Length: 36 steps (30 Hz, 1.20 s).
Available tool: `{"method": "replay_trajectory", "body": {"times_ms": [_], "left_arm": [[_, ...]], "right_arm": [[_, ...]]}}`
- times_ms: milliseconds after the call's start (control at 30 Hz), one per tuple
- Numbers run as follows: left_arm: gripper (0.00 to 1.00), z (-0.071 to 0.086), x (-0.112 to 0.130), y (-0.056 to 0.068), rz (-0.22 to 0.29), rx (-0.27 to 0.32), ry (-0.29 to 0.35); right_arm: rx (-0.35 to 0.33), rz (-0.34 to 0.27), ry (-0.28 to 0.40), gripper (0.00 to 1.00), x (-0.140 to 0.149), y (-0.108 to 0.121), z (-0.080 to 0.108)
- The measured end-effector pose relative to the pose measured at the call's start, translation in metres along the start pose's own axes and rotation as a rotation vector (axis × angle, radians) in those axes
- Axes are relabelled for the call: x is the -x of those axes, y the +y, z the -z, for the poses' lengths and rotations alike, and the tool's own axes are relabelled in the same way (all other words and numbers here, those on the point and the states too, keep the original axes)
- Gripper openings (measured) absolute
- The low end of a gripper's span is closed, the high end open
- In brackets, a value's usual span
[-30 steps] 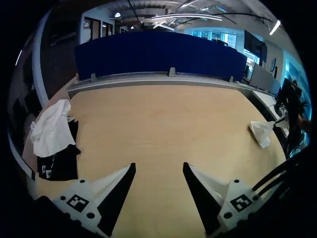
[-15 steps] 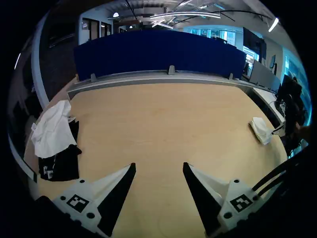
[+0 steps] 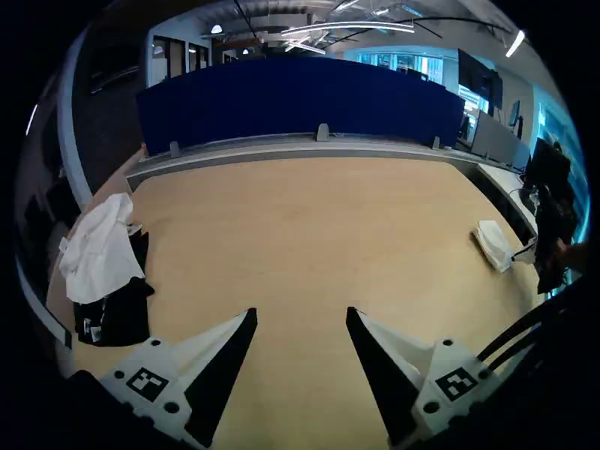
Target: Fold towel
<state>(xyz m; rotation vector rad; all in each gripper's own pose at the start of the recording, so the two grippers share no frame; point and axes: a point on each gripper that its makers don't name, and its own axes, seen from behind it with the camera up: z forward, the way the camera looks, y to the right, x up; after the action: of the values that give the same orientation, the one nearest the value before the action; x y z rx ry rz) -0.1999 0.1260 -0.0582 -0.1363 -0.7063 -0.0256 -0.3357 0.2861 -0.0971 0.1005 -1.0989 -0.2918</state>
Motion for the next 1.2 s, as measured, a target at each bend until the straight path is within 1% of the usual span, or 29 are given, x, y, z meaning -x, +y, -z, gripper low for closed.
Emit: {"method": "replay_trajectory", "body": {"times_ms": [100,200,333,400,533,600,633,667,800,1033,1100,1200], "left_arm": [[0.88,0.0,0.0,0.0,0.0,0.002,0.0],[0.88,0.001,-0.001,0.0,0.0,0.003,0.002],[0.88,0.001,-0.002,-0.001,0.0,0.004,0.004],[0.88,0.001,-0.002,-0.002,0.001,0.004,0.005],[0.88,0.001,-0.002,-0.002,0.001,0.008,0.006],[0.88,0.001,-0.002,-0.002,0.0,0.011,0.007],[0.88,0.001,-0.002,-0.002,0.0,0.011,0.007],[0.88,0.001,-0.002,-0.002,-0.001,0.012,0.007],[0.88,0.0,0.0,-0.003,0.003,0.014,0.007],[0.88,0.0,-0.001,-0.004,0.005,0.015,0.01],[0.88,0.0,-0.002,-0.005,0.007,0.015,0.012],[0.88,0.001,-0.002,-0.007,0.012,0.013,0.012]], "right_arm": [[0.005,0.003,0.001,0.13,0.0,0.0,0.002],[0.005,0.002,0.002,0.24,0.0,0.0,0.005],[0.0,0.002,0.004,0.46,0.001,-0.002,0.011],[-0.002,0.003,0.005,0.58,0.001,-0.003,0.014],[0.002,0.003,0.003,0.73,0.002,-0.003,0.017],[0.001,-0.001,0.004,0.87,0.002,-0.004,0.02],[-0.004,-0.004,0.007,0.95,0.002,-0.006,0.021],[-0.009,-0.007,0.01,1.0,0.001,-0.007,0.022],[-0.021,-0.031,0.042,1.0,-0.007,-0.013,0.029],[-0.023,-0.074,0.099,1.0,-0.026,-0.018,0.038],[-0.026,-0.098,0.121,1.0,-0.033,-0.021,0.039],[-0.033,-0.151,0.161,1.0,-0.048,-0.026,0.039]]}}
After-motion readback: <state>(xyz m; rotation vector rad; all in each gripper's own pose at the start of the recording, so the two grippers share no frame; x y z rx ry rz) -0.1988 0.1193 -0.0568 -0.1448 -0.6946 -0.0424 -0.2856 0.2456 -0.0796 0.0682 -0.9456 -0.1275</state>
